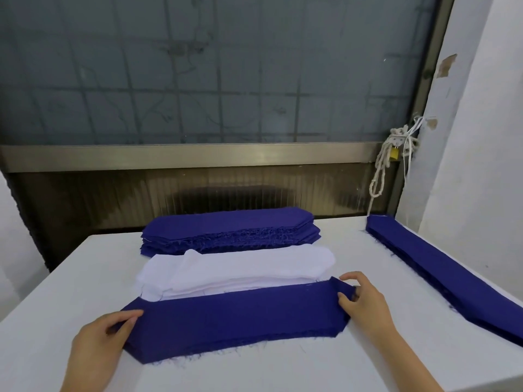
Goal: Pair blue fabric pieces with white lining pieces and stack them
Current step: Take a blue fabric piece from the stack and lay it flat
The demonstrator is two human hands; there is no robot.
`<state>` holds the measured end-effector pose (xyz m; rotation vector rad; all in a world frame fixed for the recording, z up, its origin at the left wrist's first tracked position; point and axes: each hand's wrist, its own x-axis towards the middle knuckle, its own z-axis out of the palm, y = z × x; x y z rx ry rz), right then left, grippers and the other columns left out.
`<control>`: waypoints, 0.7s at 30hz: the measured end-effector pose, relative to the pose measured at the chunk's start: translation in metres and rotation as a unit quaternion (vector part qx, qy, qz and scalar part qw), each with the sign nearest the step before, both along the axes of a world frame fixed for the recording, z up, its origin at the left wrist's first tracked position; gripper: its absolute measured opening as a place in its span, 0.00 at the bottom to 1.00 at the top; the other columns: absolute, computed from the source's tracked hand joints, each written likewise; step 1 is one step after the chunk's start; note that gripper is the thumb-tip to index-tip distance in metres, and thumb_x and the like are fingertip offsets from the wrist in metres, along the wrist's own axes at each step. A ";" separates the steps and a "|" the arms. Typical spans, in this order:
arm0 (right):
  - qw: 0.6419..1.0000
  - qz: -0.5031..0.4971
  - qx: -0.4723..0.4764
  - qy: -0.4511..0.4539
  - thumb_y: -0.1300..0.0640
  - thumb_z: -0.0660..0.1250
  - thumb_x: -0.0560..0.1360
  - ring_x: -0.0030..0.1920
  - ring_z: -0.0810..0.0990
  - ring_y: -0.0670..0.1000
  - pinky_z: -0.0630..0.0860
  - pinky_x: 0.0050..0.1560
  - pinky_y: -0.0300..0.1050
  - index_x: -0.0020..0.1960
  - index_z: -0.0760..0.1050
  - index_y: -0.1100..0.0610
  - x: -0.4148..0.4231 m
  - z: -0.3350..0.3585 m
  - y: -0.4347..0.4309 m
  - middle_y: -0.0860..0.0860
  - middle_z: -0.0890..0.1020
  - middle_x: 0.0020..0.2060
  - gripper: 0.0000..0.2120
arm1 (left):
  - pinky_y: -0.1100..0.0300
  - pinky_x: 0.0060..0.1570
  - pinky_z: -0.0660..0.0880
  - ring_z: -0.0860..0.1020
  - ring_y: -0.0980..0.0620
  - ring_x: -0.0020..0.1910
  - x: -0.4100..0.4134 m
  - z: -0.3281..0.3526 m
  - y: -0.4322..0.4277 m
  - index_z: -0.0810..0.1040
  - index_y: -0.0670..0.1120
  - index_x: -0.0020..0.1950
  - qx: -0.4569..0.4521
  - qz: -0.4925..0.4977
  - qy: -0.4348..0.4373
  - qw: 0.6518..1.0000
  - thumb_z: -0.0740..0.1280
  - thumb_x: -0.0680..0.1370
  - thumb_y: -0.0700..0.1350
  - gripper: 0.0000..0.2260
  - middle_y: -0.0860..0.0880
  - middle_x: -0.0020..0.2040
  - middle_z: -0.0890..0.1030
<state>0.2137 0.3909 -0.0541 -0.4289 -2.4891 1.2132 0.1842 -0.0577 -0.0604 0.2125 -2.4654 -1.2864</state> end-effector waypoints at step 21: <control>0.994 -0.013 0.109 -0.015 0.62 0.65 0.75 0.32 0.74 0.43 0.65 0.31 0.32 0.55 0.79 0.47 0.000 -0.001 -0.006 0.45 0.74 0.28 0.13 | 0.81 0.39 0.66 0.75 0.72 0.41 -0.002 -0.001 0.000 0.86 0.48 0.43 0.051 0.033 0.002 0.998 0.71 0.72 0.31 0.12 0.45 0.43 0.83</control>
